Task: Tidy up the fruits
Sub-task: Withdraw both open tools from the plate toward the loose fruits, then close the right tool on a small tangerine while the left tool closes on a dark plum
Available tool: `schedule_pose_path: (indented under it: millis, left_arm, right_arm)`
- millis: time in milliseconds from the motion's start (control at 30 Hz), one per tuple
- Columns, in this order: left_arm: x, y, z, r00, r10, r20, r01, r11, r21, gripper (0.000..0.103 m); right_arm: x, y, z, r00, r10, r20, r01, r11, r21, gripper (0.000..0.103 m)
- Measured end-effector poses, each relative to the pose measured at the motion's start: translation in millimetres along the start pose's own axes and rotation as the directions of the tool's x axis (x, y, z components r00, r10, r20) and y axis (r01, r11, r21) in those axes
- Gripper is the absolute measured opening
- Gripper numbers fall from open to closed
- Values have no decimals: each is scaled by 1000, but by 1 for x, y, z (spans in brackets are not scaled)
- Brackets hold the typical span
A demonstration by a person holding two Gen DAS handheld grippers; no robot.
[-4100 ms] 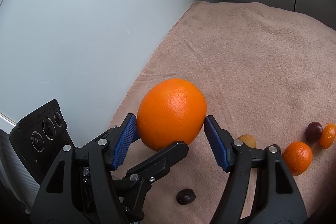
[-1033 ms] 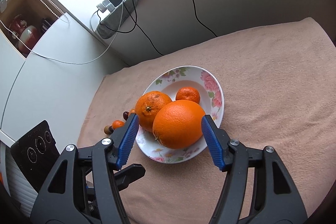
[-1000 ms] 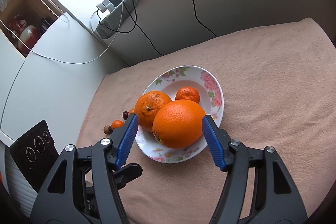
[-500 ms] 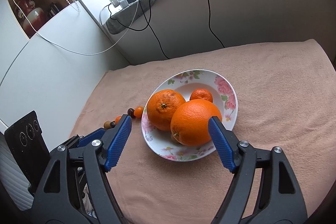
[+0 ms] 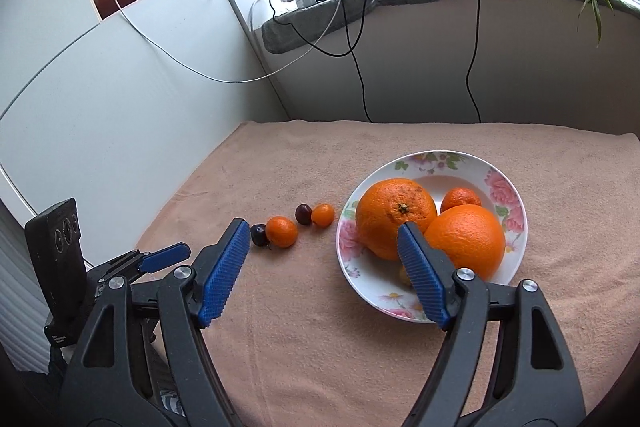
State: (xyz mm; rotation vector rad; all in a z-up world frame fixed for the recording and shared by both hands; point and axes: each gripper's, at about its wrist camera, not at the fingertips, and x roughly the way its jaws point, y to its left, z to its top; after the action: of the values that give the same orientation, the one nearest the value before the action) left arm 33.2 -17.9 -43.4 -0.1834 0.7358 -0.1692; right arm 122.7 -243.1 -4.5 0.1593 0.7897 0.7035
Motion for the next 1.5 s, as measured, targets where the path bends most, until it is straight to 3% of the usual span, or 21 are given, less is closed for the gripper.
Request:
schedule_pose_path:
  millis: [267, 700, 767, 967, 1067, 1500]
  left_arm:
    - [-10, 25, -22, 999, 52, -16, -52, 998, -38, 64]
    - [-1, 52, -40, 996, 55, -65, -62, 993, -102, 59]
    - [1, 54, -41, 996, 56, -69, -64, 992, -105, 56]
    - [5, 59, -43, 995, 54, -80, -62, 992, -109, 53]
    - [7, 59, -44, 995, 52, -90, -62, 992, -111, 44]
    - [11, 64, -46, 993, 59, -103, -69, 993, -99, 42]
  right_arm:
    - [33, 27, -7, 996, 36, -86, -39, 999, -31, 79]
    - [84, 57, -14, 985, 28, -169, -43, 995, -86, 78]
    - [92, 60, -15, 983, 24, -183, -42, 994, -98, 68]
    - [117, 64, -16, 976, -19, -218, -10, 991, -130, 56]
    - [128, 65, -16, 972, -42, -230, 7, 989, -150, 54]
    - [157, 66, -12, 965, -102, -243, 52, 977, -205, 44]
